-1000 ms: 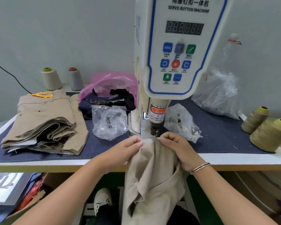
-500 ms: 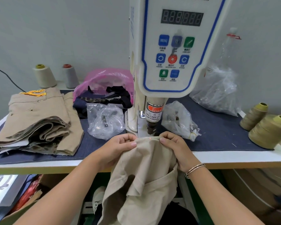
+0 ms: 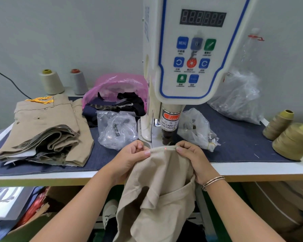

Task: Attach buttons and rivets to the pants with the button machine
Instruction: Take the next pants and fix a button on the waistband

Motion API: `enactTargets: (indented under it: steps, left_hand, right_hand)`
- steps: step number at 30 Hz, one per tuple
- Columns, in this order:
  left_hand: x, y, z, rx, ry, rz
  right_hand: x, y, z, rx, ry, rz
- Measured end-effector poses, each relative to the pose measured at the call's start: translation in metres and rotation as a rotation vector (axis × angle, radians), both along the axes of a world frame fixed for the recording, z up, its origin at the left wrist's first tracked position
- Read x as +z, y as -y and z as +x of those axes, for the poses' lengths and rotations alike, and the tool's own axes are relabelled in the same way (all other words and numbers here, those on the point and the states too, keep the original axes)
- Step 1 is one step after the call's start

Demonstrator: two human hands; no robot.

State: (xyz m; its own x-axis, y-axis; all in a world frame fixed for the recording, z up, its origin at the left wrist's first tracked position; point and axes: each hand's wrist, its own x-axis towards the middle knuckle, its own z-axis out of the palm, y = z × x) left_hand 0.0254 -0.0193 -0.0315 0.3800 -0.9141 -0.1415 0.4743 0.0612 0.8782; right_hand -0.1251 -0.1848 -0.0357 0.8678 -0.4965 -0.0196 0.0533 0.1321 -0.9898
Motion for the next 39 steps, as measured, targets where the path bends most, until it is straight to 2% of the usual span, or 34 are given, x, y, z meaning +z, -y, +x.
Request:
enactTargets:
  steps: [8,12,17,21,24,27,28,30,32,34,36,39]
  left_hand:
    - [-0.002,0.0,-0.001,-0.018,0.041,-0.022]
    - [0.001,-0.004,-0.005,-0.068,0.136,-0.034]
    - [0.002,-0.017,-0.015,-0.118,0.573,0.107]
    - [0.001,-0.037,-0.019,-0.204,0.757,0.101]
    - [0.004,-0.036,-0.025,-0.007,0.961,0.043]
    - [0.007,-0.032,-0.02,0.402,0.746,-0.001]
    - [0.007,-0.031,-0.014,0.525,0.697,-0.009]
    - [0.004,-0.029,0.001,0.676,0.711,0.034]
    - [-0.004,-0.026,0.012,0.725,0.81,0.134]
    - [-0.012,-0.023,0.016,0.699,0.93,0.274]
    - [-0.018,-0.02,0.017,0.657,1.034,0.371]
    - [-0.019,-0.018,0.017,0.623,1.115,0.453]
  right_hand:
    - [0.002,-0.002,-0.002,0.002,-0.007,-0.017]
    - [0.003,-0.006,-0.01,0.012,0.032,-0.026]
    - [0.011,-0.014,-0.024,-0.053,0.173,0.05]
    - [0.024,-0.025,-0.036,-0.075,0.3,0.089]
    - [0.028,-0.038,-0.04,0.006,0.333,0.092]
    - [0.032,-0.04,-0.041,0.147,0.296,0.031]
    - [0.034,-0.035,-0.039,0.117,0.258,-0.024]
    - [0.037,-0.017,-0.031,-0.115,0.093,-0.161]
    - [0.042,0.007,-0.019,-0.39,-0.115,-0.327]
    - [0.049,0.031,-0.004,-0.499,-0.311,-0.559]
    - [0.054,0.052,0.009,-0.472,-0.544,-0.802]
    - [0.061,0.063,0.024,-0.207,-0.955,-1.15]
